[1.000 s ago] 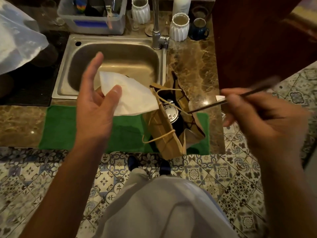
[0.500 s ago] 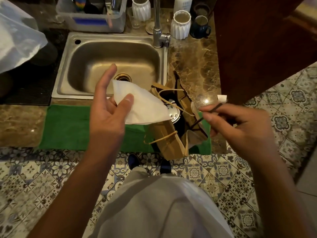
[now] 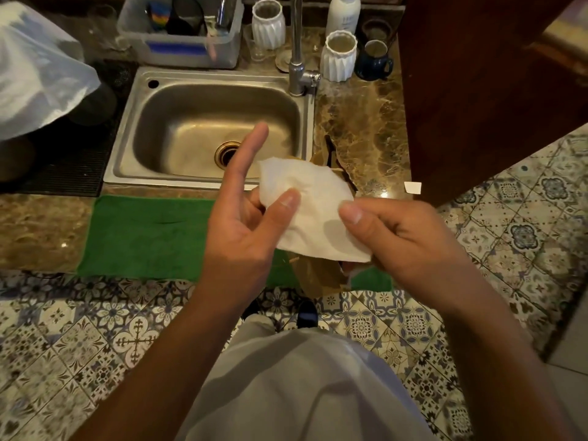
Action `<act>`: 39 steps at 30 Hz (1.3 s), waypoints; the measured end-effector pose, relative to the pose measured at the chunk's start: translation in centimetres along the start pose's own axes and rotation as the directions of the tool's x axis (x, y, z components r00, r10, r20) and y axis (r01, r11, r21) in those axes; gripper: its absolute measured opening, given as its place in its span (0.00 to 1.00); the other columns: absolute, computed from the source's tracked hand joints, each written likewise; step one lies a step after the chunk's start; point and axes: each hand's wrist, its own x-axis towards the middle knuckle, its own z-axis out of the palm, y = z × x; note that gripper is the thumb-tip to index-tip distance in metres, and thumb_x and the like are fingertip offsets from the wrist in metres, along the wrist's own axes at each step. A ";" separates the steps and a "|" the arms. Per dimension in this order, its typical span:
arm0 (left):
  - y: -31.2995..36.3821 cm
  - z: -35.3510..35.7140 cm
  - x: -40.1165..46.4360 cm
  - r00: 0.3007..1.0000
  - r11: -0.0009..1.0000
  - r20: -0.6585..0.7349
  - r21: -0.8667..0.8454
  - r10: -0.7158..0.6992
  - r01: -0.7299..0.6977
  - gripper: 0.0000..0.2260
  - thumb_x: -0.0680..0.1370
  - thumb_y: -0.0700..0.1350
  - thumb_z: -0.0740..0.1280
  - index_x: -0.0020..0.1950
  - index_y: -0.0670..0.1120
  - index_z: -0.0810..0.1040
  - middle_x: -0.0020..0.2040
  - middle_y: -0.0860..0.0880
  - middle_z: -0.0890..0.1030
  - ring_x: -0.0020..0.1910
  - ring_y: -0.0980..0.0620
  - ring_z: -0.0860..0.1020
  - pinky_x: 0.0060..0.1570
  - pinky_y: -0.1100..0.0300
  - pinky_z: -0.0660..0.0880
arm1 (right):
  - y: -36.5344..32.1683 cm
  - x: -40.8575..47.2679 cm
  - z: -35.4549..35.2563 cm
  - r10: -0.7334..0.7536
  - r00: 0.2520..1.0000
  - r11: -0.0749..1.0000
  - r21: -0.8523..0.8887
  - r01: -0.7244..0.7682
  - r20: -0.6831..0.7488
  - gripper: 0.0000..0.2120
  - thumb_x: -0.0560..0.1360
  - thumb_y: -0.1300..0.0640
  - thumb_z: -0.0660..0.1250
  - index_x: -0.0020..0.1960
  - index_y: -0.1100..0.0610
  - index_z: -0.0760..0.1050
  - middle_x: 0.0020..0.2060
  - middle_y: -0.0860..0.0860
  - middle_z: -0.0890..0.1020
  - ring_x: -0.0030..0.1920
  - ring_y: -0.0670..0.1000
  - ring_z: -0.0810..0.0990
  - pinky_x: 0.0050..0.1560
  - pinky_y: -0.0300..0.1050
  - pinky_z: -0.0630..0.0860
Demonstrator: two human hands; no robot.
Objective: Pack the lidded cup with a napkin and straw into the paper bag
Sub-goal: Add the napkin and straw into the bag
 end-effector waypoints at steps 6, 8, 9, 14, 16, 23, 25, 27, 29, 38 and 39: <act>-1.0 0.3 -0.2 0.999 1.000 0.021 -0.006 -0.029 0.030 0.32 0.81 0.33 0.65 0.78 0.57 0.62 0.48 0.37 0.86 0.41 0.42 0.84 0.42 0.44 0.83 | 1.1 0.7 1.8 0.051 0.986 0.999 0.024 -0.048 -0.160 0.05 0.76 0.51 0.72 0.51 0.48 0.85 0.40 0.50 0.88 0.39 0.52 0.88 0.37 0.63 0.83; -1.6 0.2 -0.3 0.999 0.999 0.001 0.001 -0.042 0.042 0.32 0.81 0.32 0.65 0.79 0.56 0.61 0.49 0.40 0.87 0.43 0.46 0.85 0.41 0.49 0.84 | 1.4 0.6 1.7 0.059 0.982 0.998 0.029 -0.055 -0.182 0.04 0.76 0.52 0.73 0.50 0.49 0.85 0.39 0.51 0.88 0.38 0.51 0.87 0.37 0.62 0.83; -2.0 0.1 -0.3 0.999 0.999 -0.024 0.008 -0.044 0.044 0.31 0.81 0.32 0.65 0.79 0.55 0.60 0.47 0.43 0.87 0.42 0.50 0.85 0.40 0.55 0.83 | 1.7 0.5 1.4 0.061 0.979 0.998 0.040 -0.055 -0.194 0.03 0.76 0.53 0.73 0.49 0.48 0.84 0.39 0.50 0.88 0.37 0.50 0.87 0.35 0.58 0.84; -4.6 -0.9 -0.5 0.995 0.972 -0.098 0.227 -0.033 0.055 0.15 0.84 0.40 0.61 0.71 0.47 0.71 0.52 0.48 0.86 0.38 0.52 0.81 0.39 0.58 0.77 | 1.6 -0.6 -1.6 -0.020 0.918 0.996 0.068 0.051 -0.397 0.05 0.76 0.55 0.72 0.50 0.48 0.82 0.38 0.42 0.87 0.32 0.39 0.82 0.27 0.30 0.73; -5.1 -0.8 -0.9 0.997 0.950 -0.058 0.305 -0.051 0.066 0.13 0.82 0.44 0.63 0.67 0.50 0.75 0.54 0.52 0.85 0.39 0.53 0.82 0.40 0.59 0.77 | 2.1 -0.7 -2.5 -0.022 0.939 1.000 -0.014 0.018 -0.344 0.05 0.75 0.55 0.73 0.50 0.51 0.83 0.35 0.41 0.86 0.27 0.40 0.81 0.25 0.29 0.71; -5.9 -0.8 0.4 0.967 0.703 0.243 0.700 -0.070 -0.125 0.29 0.80 0.53 0.67 0.78 0.62 0.59 0.48 0.59 0.79 0.39 0.57 0.79 0.39 0.54 0.80 | 4.2 0.5 -0.4 0.055 0.940 0.994 -0.067 -0.082 -0.335 0.02 0.77 0.55 0.73 0.45 0.50 0.82 0.33 0.48 0.84 0.25 0.47 0.83 0.26 0.35 0.75; -6.2 -1.0 0.4 0.967 0.668 0.244 0.732 -0.076 -0.132 0.33 0.79 0.53 0.70 0.80 0.59 0.57 0.53 0.58 0.77 0.41 0.59 0.78 0.39 0.57 0.78 | 5.3 1.0 0.2 0.023 0.944 0.966 -0.237 -0.106 -0.329 0.06 0.77 0.53 0.73 0.43 0.46 0.80 0.31 0.42 0.80 0.25 0.43 0.80 0.26 0.32 0.72; -6.5 -1.4 0.2 0.972 0.626 0.231 0.763 -0.030 -0.162 0.33 0.77 0.56 0.71 0.79 0.58 0.59 0.60 0.57 0.74 0.41 0.58 0.77 0.40 0.56 0.79 | 5.5 1.5 0.5 -0.024 0.950 0.896 -0.429 -0.118 -0.313 0.04 0.77 0.50 0.73 0.50 0.49 0.84 0.33 0.37 0.76 0.29 0.40 0.77 0.30 0.35 0.69; -6.9 -1.7 0.0 0.970 0.557 0.242 0.802 0.024 -0.214 0.28 0.77 0.60 0.69 0.75 0.55 0.67 0.61 0.56 0.72 0.41 0.58 0.74 0.42 0.53 0.80 | 5.8 1.7 0.4 -0.076 0.953 0.844 -0.528 -0.096 -0.295 0.10 0.77 0.48 0.72 0.55 0.51 0.85 0.36 0.40 0.81 0.34 0.44 0.78 0.34 0.42 0.70; -7.0 -2.8 0.3 0.957 0.575 0.286 0.777 0.043 -0.258 0.19 0.77 0.57 0.71 0.64 0.51 0.77 0.59 0.59 0.67 0.45 0.63 0.70 0.47 0.60 0.78 | 4.3 3.6 -0.8 -0.153 0.980 0.855 -0.514 0.067 -0.126 0.08 0.80 0.51 0.69 0.58 0.49 0.83 0.36 0.40 0.82 0.34 0.41 0.79 0.35 0.45 0.76; -7.0 -2.9 0.3 0.961 0.586 0.275 0.775 0.025 -0.237 0.19 0.76 0.58 0.71 0.64 0.52 0.77 0.58 0.61 0.66 0.44 0.62 0.72 0.45 0.60 0.79 | 4.3 3.5 -1.2 -0.165 0.969 0.870 -0.490 0.054 -0.186 0.11 0.80 0.51 0.68 0.60 0.50 0.83 0.39 0.43 0.84 0.36 0.45 0.81 0.36 0.47 0.79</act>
